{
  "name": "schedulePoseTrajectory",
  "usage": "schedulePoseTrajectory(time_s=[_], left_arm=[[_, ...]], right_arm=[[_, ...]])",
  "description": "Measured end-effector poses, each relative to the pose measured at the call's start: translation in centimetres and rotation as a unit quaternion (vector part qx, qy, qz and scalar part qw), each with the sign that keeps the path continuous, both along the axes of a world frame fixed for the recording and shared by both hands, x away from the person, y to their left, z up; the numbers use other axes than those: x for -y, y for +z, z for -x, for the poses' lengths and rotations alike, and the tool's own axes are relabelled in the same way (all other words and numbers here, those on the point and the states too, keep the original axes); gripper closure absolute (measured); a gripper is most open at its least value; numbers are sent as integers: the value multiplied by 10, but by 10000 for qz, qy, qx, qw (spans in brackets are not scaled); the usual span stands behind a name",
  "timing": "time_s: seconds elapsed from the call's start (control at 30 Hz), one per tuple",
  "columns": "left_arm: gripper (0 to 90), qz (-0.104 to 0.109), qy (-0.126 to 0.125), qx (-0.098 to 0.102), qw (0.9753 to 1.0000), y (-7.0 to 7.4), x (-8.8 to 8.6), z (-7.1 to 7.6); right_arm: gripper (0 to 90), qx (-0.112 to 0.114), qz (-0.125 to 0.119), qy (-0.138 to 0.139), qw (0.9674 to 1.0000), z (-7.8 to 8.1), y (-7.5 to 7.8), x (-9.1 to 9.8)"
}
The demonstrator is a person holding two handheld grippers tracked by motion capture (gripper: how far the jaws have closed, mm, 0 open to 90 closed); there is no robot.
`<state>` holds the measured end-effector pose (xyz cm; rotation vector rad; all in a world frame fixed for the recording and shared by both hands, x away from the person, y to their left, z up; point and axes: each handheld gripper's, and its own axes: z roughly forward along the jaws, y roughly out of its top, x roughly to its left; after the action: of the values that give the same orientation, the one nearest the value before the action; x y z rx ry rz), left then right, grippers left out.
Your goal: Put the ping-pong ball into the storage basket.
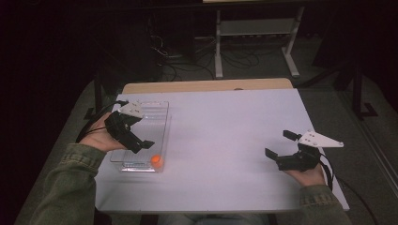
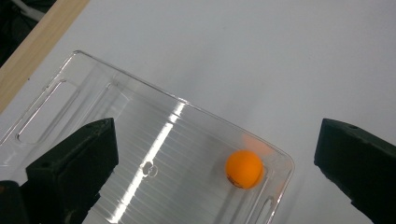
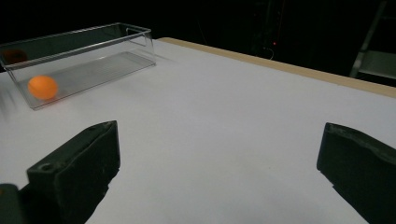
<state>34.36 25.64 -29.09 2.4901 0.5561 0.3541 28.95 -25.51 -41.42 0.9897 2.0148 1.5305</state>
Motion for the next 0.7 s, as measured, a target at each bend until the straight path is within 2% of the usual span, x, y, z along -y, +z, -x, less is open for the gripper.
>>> schedulePoseTrajectory(time_s=[0.3, 0.7], left_arm=[[0, 348, 172, 182, 9991, 3, -14, 8], [0, 701, 357, 373, 9962, -11, -27, 15]], right_arm=[[0, 5, -3, -2, 10000, 0, 0, 0], [0, 6, -20, -29, 10000, 0, 0, 2]])
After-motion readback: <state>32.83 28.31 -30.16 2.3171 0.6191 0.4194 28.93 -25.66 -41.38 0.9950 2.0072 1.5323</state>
